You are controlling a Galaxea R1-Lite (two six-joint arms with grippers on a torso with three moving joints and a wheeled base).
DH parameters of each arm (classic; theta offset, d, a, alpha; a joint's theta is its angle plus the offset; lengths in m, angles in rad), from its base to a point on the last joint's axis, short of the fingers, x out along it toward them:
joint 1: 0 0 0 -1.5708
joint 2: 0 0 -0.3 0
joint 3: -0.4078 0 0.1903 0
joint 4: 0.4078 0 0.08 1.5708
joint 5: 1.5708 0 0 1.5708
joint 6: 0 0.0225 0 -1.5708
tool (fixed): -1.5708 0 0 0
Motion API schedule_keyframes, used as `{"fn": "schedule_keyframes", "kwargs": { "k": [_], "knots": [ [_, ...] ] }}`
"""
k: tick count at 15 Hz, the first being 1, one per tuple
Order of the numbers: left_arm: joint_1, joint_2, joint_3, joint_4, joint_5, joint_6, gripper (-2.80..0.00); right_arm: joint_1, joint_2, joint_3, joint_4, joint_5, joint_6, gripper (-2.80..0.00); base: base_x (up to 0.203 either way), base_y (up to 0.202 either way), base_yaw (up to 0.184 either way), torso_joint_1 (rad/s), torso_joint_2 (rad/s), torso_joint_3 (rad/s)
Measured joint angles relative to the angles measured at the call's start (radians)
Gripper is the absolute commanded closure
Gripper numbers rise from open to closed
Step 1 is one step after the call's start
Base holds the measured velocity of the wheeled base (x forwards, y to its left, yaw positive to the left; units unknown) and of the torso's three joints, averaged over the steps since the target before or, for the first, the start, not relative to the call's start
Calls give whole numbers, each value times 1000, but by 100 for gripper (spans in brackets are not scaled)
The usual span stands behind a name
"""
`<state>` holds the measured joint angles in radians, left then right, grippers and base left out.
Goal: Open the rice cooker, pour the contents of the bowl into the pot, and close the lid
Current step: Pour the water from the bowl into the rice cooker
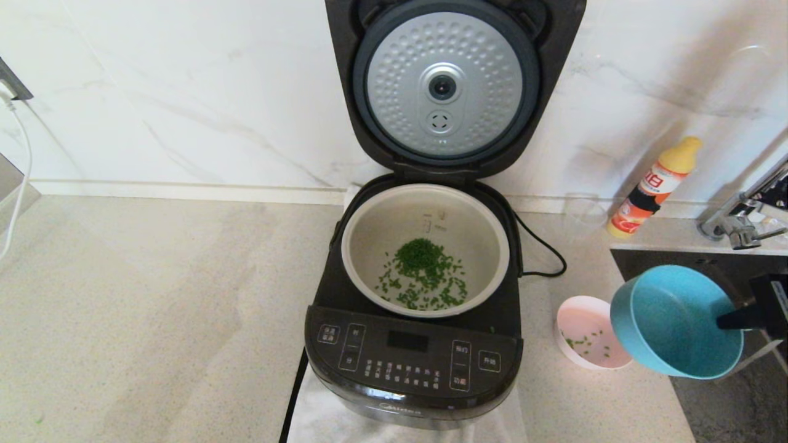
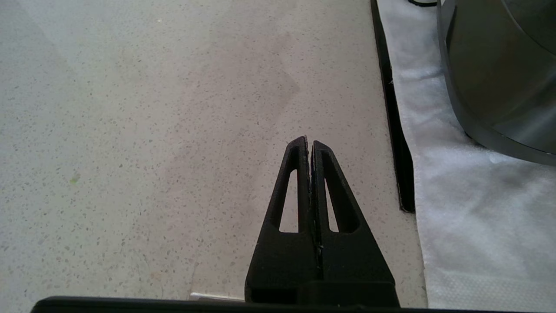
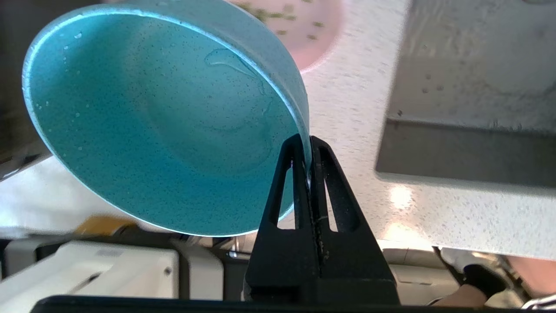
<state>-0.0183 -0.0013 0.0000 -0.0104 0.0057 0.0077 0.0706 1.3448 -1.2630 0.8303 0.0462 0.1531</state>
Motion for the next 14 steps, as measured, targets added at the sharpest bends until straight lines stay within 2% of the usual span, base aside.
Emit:
{"fn": "schedule_keyframes", "kwargs": {
  "k": [4,12,14],
  "knots": [
    [0,0,0,0,0,0,0,97,53,-182,104,-4,49,0,0,0,0,0,0,0],
    [0,0,0,0,0,0,0,342,260,-613,329,-17,165,0,0,0,0,0,0,0],
    [0,0,0,0,0,0,0,409,309,-656,330,-57,191,0,0,0,0,0,0,0]
  ]
}}
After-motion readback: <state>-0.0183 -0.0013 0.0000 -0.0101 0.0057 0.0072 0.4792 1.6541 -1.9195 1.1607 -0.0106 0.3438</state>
